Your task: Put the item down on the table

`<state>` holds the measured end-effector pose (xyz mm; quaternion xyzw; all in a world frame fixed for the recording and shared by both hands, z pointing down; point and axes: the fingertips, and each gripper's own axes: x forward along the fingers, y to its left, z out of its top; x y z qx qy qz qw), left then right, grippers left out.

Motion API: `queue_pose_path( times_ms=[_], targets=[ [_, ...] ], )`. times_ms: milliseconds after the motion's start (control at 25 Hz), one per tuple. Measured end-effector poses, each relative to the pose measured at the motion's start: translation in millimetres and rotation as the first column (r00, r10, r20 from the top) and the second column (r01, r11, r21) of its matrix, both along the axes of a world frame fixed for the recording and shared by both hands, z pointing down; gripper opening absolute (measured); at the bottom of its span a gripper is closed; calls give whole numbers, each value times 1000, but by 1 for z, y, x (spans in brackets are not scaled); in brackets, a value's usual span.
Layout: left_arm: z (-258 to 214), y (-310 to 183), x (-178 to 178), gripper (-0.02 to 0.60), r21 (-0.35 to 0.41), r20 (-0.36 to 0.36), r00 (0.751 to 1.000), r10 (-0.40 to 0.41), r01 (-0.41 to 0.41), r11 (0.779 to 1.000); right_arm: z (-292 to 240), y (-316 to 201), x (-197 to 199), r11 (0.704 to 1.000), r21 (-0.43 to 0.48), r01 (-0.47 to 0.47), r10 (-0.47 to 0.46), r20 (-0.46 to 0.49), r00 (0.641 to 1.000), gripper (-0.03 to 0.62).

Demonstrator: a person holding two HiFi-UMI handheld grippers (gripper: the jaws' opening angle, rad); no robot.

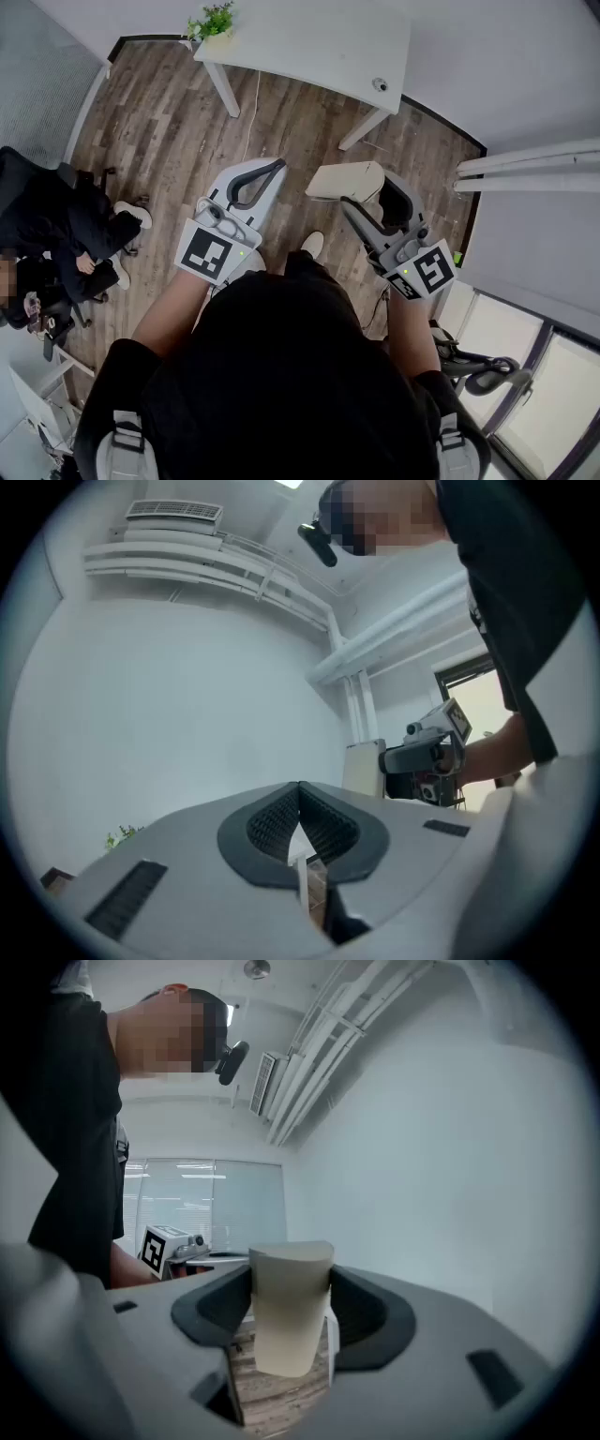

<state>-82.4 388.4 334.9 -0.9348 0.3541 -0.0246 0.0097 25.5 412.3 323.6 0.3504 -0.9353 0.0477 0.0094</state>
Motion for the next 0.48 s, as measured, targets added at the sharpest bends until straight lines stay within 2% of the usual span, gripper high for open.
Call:
queue_pose_path(
  times_ms=[120,320,480],
  targets=[
    [6,9,-19,-6,18,0,1000,17,-17,1000,7,14,-20,1000,-4,-18,18,14,1000,267],
    [11,48,-76,-6,21,-40,999,31,-30,999,11,57,-81,1000,-9,-29,29,-6,1000,267],
    [8,53,-93,-6,22,-51,998,28,-27,999,4,62,-99,1000,3,-25,25,8,1000,267]
  ],
)
